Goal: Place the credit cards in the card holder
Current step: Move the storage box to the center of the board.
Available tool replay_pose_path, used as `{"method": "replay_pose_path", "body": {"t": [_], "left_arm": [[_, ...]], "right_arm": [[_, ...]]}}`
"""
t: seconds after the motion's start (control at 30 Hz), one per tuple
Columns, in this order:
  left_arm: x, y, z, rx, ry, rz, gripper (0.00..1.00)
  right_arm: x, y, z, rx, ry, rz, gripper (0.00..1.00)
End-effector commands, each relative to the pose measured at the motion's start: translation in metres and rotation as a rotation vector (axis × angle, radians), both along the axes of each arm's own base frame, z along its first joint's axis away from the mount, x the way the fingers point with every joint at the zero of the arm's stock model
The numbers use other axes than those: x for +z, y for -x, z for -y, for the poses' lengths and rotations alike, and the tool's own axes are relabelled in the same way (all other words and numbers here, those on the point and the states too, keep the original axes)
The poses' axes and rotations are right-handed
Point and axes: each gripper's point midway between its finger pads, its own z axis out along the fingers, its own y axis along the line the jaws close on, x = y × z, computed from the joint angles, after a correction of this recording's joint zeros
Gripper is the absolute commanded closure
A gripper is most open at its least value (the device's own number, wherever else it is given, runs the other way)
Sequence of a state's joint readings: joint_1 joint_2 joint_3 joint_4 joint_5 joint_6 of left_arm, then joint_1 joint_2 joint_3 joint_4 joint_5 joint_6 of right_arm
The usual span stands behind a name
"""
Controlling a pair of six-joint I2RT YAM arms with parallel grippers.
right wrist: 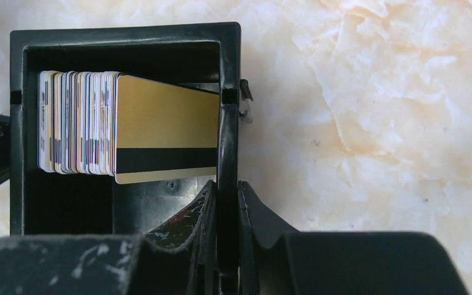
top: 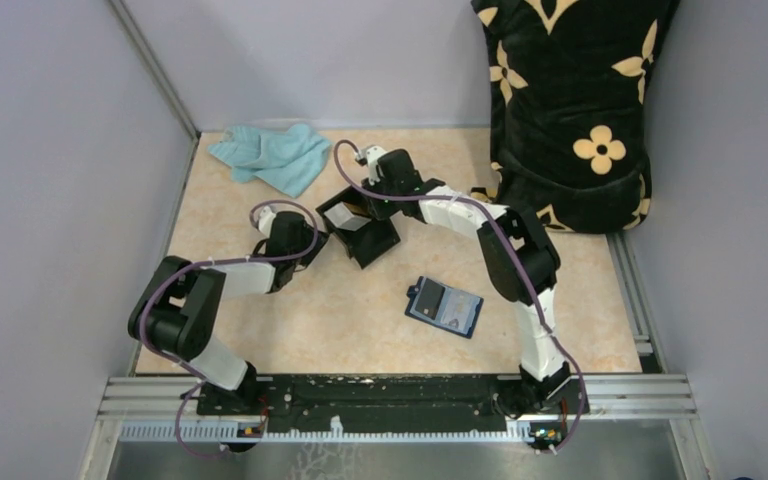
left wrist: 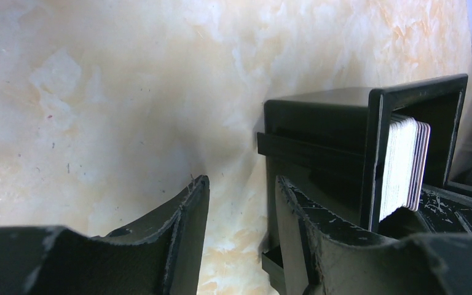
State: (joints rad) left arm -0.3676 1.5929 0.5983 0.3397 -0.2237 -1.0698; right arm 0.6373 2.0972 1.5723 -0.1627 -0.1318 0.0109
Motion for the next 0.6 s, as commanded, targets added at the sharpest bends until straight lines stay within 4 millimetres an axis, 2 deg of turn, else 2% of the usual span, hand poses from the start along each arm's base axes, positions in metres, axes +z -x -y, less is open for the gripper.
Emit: {"method": "replay_pose_path", "body": {"t": [0.0, 0.37, 0.47, 0.57], "left_arm": [[-0.032, 0.036, -0.004, -0.029, -0.044, -0.139, 0.48], [-0.036, 0.046, 0.003, -0.042, -0.037, -0.147, 0.48], [-0.035, 0.048, 0.007, -0.048, -0.031, -0.144, 0.48], [-0.033, 0.049, 0.010, -0.053, -0.030, -0.141, 0.48]], "right_arm": [[0.039, -0.002, 0.013, -0.039, -0.038, 0.066, 0.84], [0.040, 0.021, 0.033, -0.070, -0.044, 0.055, 0.83], [0.043, 0.023, 0.034, -0.073, -0.050, 0.056, 0.77], [0.053, 0.024, 0.034, -0.077, -0.064, 0.068, 0.66]]}}
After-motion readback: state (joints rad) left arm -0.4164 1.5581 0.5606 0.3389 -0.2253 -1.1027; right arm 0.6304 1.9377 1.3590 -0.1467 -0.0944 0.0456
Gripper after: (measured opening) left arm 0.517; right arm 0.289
